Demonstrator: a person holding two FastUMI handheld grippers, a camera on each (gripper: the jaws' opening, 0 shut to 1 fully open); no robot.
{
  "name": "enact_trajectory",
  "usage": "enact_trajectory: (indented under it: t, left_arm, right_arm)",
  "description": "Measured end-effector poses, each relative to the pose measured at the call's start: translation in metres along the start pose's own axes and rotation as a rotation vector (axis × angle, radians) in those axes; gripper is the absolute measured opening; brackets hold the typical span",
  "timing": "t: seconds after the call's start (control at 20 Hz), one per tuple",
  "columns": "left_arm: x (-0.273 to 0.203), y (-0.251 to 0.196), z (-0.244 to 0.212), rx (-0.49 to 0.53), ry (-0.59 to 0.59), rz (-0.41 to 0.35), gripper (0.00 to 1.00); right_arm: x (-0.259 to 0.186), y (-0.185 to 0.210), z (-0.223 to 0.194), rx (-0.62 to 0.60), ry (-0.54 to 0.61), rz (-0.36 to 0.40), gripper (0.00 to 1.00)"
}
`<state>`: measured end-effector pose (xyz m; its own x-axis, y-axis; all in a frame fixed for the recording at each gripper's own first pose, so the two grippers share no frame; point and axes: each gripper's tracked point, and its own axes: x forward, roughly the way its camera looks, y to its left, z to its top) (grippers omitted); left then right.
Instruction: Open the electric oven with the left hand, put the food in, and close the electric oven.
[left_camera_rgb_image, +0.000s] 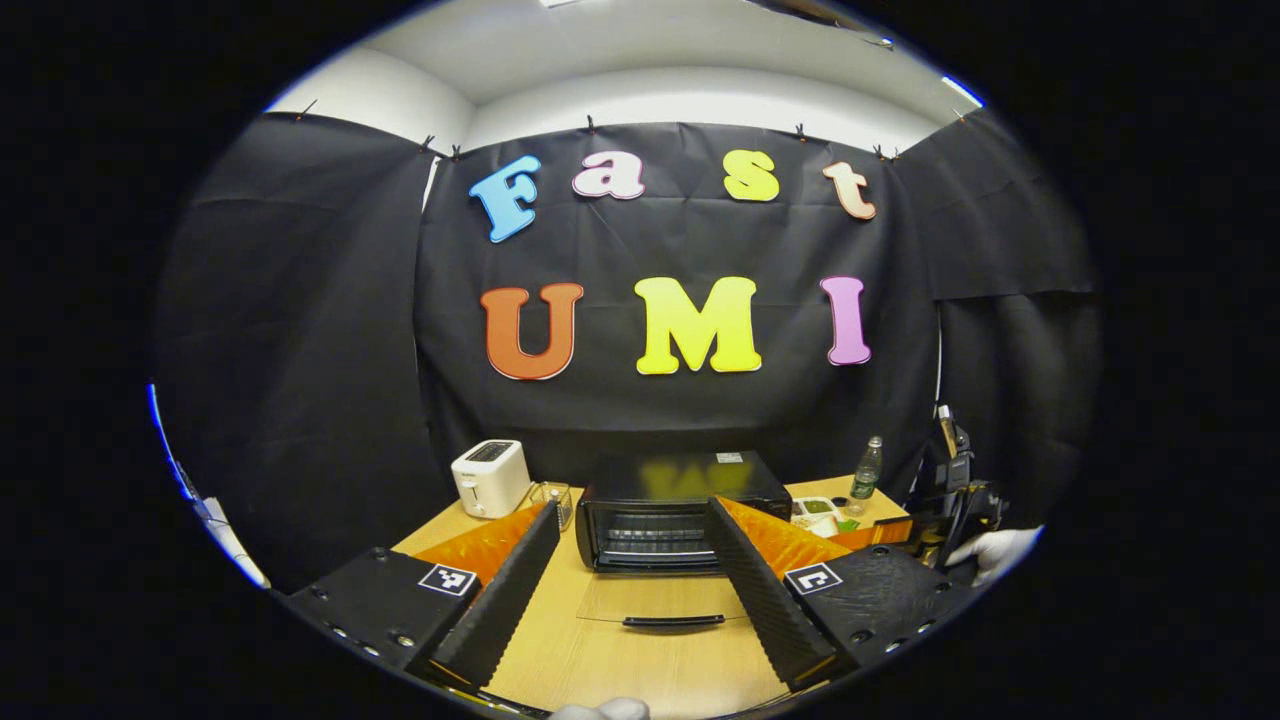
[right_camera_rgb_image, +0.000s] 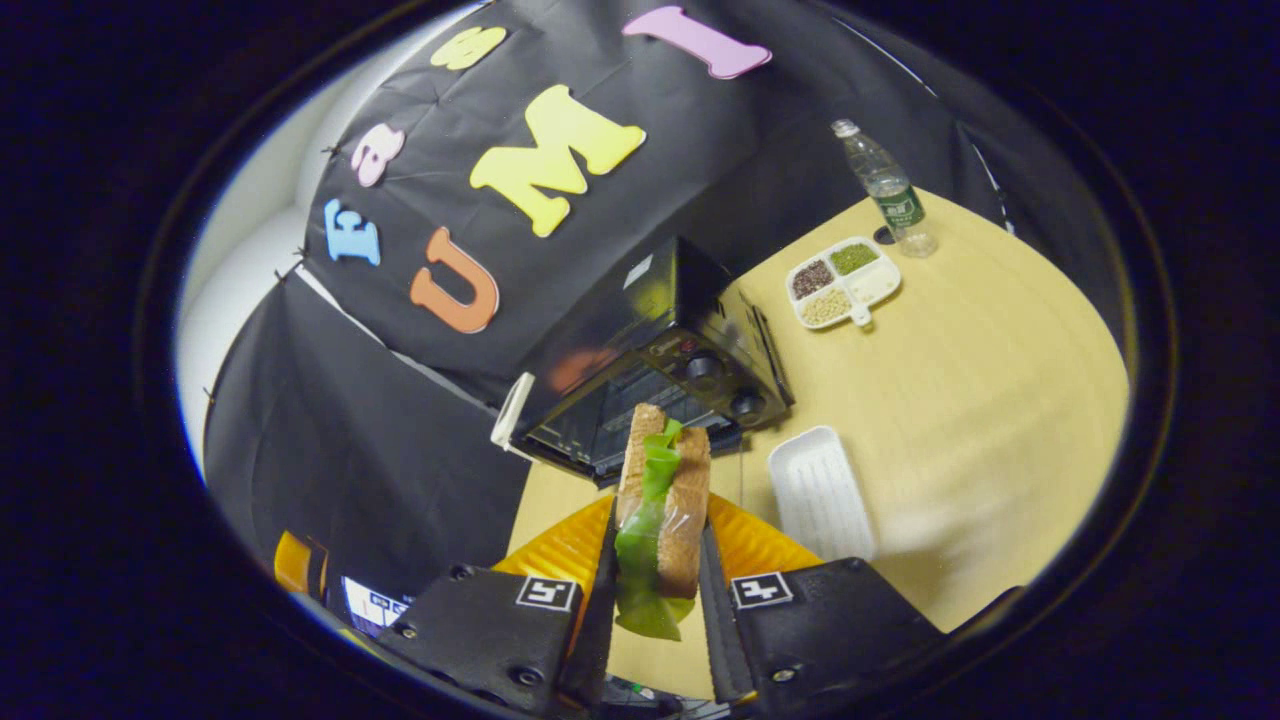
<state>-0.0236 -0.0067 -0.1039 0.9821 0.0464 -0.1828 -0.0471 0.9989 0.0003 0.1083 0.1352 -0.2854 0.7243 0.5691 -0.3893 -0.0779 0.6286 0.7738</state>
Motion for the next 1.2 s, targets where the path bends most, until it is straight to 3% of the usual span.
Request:
enact_trajectory:
  t: [0.3, 0.5, 0.9, 1.2]
  left_arm:
    - [-0.015, 0.012, -0.012, 0.012, 0.004, -0.094, 0.96]
    - [-0.016, 0.020, -0.022, 0.041, 0.016, -0.133, 0.96]
    - [-0.010, 0.042, -0.045, 0.048, 0.059, -0.118, 0.96]
    - [0.002, 0.057, -0.052, 0.022, 0.076, -0.093, 0.96]
  right_arm:
    - [0.060, 0.027, -0.038, 0.129, -0.138, 0.015, 0.33]
    - [0.122, 0.038, -0.051, 0.207, -0.175, 0.008, 0.33]
    - [0.230, 0.049, -0.022, 0.256, -0.234, -0.025, 0.33]
    - [0.269, 0.035, -0.004, 0.243, -0.283, -0.094, 0.33]
